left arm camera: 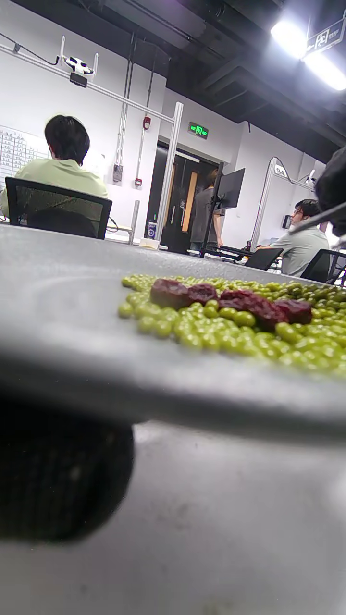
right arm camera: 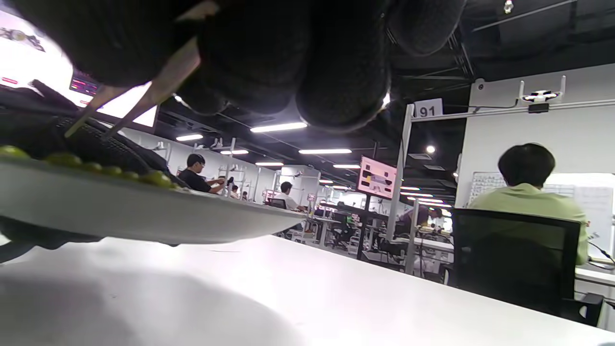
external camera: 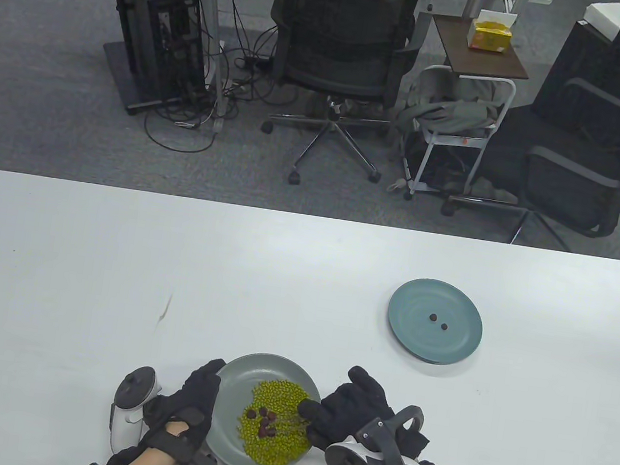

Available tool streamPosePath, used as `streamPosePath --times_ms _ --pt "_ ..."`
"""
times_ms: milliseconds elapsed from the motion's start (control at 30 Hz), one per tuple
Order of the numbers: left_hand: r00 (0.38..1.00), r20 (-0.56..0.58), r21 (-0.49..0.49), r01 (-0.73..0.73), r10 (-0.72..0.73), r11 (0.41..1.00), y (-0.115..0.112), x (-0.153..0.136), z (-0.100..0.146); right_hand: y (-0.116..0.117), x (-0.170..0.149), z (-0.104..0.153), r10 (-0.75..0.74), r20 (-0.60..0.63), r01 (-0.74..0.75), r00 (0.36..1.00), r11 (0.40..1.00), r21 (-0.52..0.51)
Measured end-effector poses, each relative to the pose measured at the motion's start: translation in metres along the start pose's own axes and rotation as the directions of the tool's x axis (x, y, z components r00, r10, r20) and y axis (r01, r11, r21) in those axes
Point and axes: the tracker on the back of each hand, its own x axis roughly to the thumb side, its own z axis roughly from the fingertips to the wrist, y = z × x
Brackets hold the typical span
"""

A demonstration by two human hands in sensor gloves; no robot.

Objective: Pick cranberries with tweezers into plate

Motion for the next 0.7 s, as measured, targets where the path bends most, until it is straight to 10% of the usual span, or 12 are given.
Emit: streamPosePath --times_ms 700 --pt "1.0 -0.007 -0.007 -0.002 0.002 1.0 -0.001 -0.001 0.0 0.009 0.005 0.0 0.055 0.036 -0.056 0.998 0.998 0.031"
